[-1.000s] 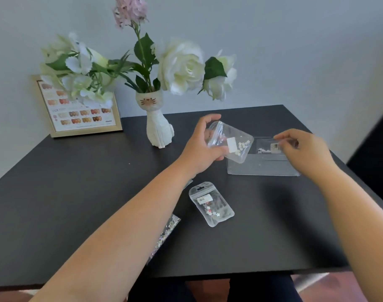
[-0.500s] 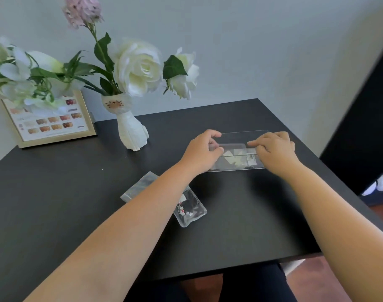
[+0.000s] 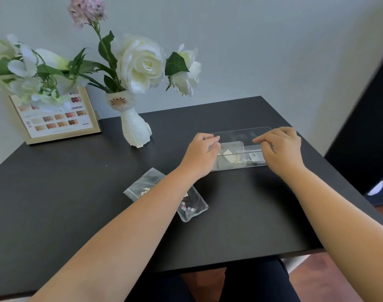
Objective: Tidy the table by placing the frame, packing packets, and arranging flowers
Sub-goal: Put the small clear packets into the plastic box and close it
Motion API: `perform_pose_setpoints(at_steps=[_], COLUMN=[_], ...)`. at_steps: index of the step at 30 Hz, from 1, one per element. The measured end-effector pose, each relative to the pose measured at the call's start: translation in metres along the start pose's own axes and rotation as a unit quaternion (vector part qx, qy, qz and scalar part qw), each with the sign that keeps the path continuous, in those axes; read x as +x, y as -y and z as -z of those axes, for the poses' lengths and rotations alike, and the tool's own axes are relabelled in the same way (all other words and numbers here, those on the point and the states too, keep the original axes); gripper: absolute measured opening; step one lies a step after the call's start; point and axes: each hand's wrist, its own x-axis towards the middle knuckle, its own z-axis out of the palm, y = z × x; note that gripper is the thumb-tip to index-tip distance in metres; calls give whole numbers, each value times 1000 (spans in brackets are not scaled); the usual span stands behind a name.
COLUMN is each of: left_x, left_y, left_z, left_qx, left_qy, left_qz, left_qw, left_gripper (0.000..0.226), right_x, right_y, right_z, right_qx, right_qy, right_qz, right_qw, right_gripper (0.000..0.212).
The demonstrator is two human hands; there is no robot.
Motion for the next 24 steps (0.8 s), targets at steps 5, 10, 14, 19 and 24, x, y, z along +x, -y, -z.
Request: perform_pose_setpoints(at_steps=[5, 10, 14, 19, 24], left_x=[-16, -50, -79, -87, -83], left_y=[13, 55, 82, 94, 94], left_z=[46, 103, 128, 126, 126], left_qx=[-94, 51, 203, 213, 117], left_qy=[-52, -3, 113, 91, 80], left_qz=[16, 89, 223, 237, 229], left_qw=[994, 995, 947, 944, 963], left_gripper=[31, 31, 96, 97, 52], right_x=[-25, -72, -91, -85, -72], right_y=[47, 99, 121, 144, 148], right_z=[4, -17, -32, -44, -43], right_qx=[61, 4, -144, -175, -50], right_qy=[-52, 181, 317, 336, 403], right_qz=[107, 93, 30, 23, 6], right_qw=[991, 979, 937, 925, 914], right_gripper=[29, 21, 83, 80, 66])
